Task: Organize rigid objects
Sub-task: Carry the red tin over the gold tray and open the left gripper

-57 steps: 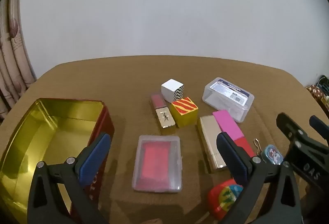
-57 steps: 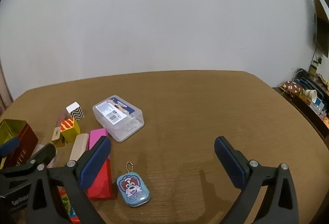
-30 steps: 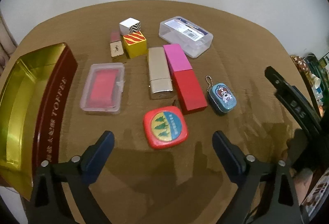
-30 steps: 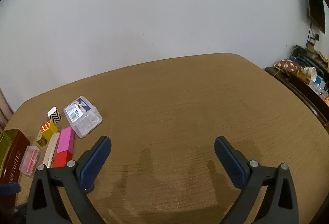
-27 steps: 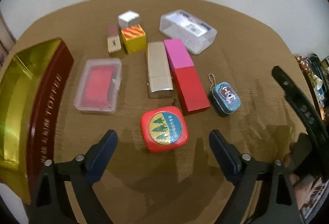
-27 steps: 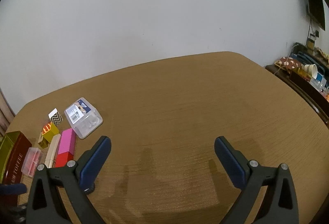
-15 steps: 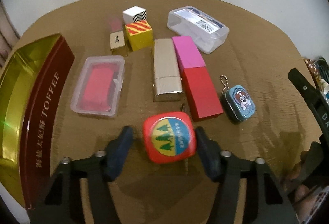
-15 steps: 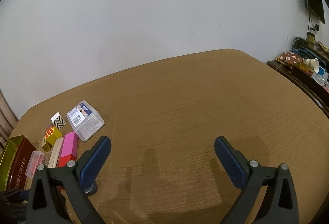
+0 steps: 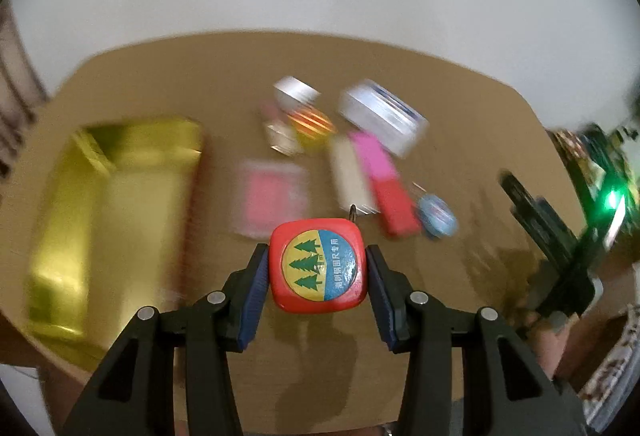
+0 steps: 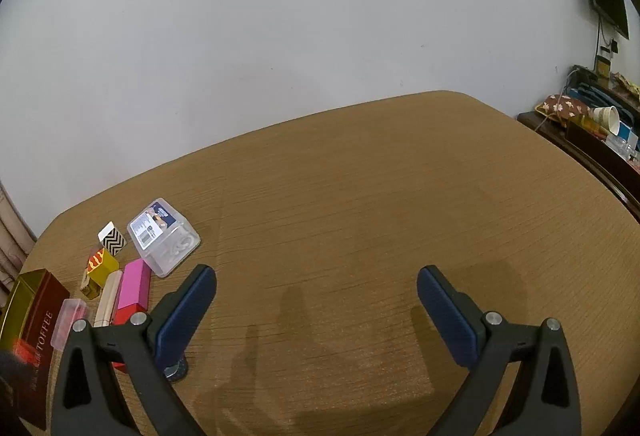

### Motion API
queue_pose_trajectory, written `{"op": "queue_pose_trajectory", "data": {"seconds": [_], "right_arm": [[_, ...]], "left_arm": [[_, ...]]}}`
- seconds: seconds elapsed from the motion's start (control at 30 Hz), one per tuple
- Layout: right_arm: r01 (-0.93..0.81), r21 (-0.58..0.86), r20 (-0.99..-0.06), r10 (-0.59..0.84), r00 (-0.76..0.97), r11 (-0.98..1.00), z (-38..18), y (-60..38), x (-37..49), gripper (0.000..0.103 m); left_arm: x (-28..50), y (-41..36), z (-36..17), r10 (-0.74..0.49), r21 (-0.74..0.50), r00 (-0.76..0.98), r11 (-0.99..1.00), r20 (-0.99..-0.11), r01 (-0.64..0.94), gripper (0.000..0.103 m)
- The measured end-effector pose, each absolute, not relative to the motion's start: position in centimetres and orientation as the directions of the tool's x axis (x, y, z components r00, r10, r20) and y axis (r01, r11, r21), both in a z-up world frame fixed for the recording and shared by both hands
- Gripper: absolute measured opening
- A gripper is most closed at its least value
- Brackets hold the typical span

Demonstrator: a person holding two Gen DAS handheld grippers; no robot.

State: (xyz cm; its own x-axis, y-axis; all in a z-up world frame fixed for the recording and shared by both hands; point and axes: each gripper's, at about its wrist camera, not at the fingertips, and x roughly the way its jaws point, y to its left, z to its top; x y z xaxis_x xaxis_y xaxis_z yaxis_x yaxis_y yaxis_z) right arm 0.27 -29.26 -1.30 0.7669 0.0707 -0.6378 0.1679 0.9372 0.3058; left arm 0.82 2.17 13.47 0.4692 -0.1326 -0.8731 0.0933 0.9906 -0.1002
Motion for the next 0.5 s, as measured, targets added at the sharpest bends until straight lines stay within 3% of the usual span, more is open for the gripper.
{"op": "queue_pose_trajectory", "data": {"seconds": [0.17, 0.3, 0.5], "right_arm": [[0.172, 0.297, -0.64, 0.063, 0.765, 0.939, -1.3, -29.1, 0.3, 0.103], [0.176, 0.291, -0.643, 0.056, 0.764, 0.94, -1.2, -29.1, 0.4, 0.103], [0.181, 0.276, -0.651, 0.045, 0.758, 0.944, -1.2, -28.9, 0.6, 0.103]], "left_arm": [[2.1, 9.7, 15.1, 0.087, 0.084, 0.497, 0.996, -0.863, -0.03, 0.043], [5.0, 14.5, 13.7, 0.167, 0.154, 0.472, 0.986, -0.866, -0.066, 0.043], [7.9, 14.6, 9.9, 0.192, 0.194, 0.456, 0.98, -0.869, -0.042, 0.043]]}}
